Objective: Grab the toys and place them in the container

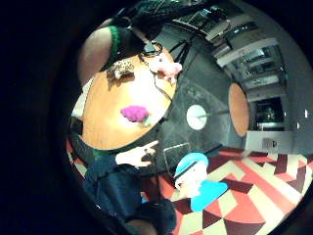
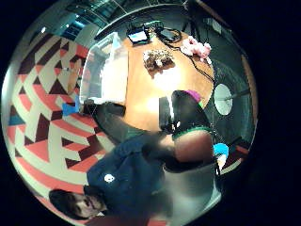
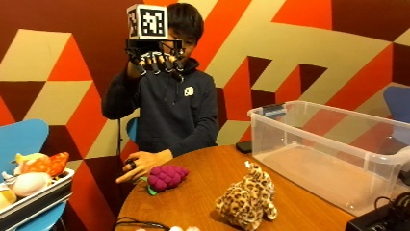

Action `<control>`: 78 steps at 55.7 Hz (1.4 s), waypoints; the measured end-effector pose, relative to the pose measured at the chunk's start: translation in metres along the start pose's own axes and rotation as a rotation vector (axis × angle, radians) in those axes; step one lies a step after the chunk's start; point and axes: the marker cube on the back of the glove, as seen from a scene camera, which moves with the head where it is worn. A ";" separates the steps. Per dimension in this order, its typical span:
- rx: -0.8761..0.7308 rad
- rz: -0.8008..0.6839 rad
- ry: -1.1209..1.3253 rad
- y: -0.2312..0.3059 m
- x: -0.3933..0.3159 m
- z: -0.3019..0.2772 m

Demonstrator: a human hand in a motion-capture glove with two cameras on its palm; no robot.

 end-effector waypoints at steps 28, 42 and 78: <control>0.030 -0.076 0.021 -0.044 -0.001 0.110; -0.200 -0.085 -0.037 -0.062 0.012 0.253; 0.213 -0.135 -0.005 -0.088 0.011 0.292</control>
